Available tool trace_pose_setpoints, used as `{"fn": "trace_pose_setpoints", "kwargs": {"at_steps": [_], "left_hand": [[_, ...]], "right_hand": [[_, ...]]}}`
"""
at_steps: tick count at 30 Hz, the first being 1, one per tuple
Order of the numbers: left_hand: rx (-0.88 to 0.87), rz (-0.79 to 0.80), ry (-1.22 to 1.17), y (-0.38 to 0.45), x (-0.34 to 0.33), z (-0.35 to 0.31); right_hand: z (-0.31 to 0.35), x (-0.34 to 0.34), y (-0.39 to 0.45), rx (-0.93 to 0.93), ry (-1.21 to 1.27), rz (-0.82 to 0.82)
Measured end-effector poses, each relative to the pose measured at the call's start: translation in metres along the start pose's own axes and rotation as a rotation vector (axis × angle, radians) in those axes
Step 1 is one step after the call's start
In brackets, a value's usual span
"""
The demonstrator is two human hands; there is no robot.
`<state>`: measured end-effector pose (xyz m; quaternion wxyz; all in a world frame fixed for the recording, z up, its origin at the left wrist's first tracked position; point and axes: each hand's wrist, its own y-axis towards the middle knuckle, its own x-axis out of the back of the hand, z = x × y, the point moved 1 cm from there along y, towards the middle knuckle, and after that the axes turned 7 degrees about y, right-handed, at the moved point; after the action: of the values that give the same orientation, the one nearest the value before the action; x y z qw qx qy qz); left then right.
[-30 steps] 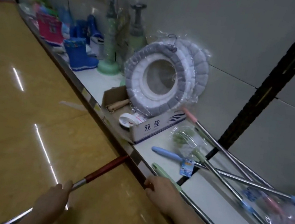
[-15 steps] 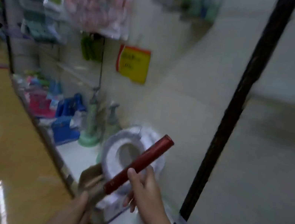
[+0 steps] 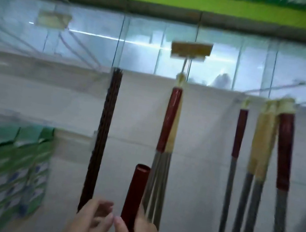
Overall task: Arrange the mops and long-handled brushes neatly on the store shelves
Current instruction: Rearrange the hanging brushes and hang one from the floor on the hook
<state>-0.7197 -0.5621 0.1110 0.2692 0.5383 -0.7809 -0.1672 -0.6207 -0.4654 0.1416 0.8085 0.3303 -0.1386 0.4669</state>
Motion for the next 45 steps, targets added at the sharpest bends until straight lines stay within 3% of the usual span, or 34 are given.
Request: {"fn": "trace_pose_setpoints", "kwargs": {"at_steps": [5, 8, 10, 12, 15, 17, 21, 26, 31, 34, 38, 45], "left_hand": [[-0.128, 0.079, 0.028, 0.100, -0.009, -0.145], [-0.199, 0.087, 0.178, 0.136, -0.022, -0.192], [-0.153, 0.087, 0.272, 0.154, -0.036, -0.206], [-0.087, 0.068, 0.212, 0.171, -0.049, -0.212], [0.175, 0.045, -0.050, 0.187, -0.065, -0.215], [0.239, 0.069, -0.015, 0.189, -0.070, -0.215], [0.121, 0.055, 0.178, 0.192, -0.073, -0.220], [-0.027, 0.064, 0.193, 0.199, -0.080, -0.214], [-0.104, 0.015, 0.442, 0.204, -0.076, -0.211], [-0.122, 0.133, 0.527, 0.219, -0.078, -0.197], [-0.037, 0.302, 0.448, 0.237, -0.078, -0.177], [-0.153, 0.194, 0.233, 0.212, -0.043, -0.203]], "right_hand": [[0.054, 0.096, 0.042, -0.005, -0.042, -0.061], [0.063, 0.125, 0.057, 0.084, -0.004, -0.147], [0.067, 0.135, 0.063, 0.125, 0.018, -0.161], [0.071, 0.143, 0.069, 0.138, 0.024, -0.168], [0.080, 0.153, 0.077, 0.171, 0.007, -0.184], [0.084, 0.162, 0.084, 0.171, -0.012, -0.205], [0.094, 0.180, 0.102, 0.153, -0.043, -0.238], [0.112, 0.188, 0.125, 0.170, -0.090, -0.246], [0.133, 0.188, 0.148, 0.187, -0.121, -0.242], [0.135, 0.188, 0.158, 0.161, -0.111, -0.234], [0.132, 0.184, 0.162, 0.160, -0.120, -0.286], [0.129, 0.179, 0.163, 0.121, -0.152, -0.393]]}}
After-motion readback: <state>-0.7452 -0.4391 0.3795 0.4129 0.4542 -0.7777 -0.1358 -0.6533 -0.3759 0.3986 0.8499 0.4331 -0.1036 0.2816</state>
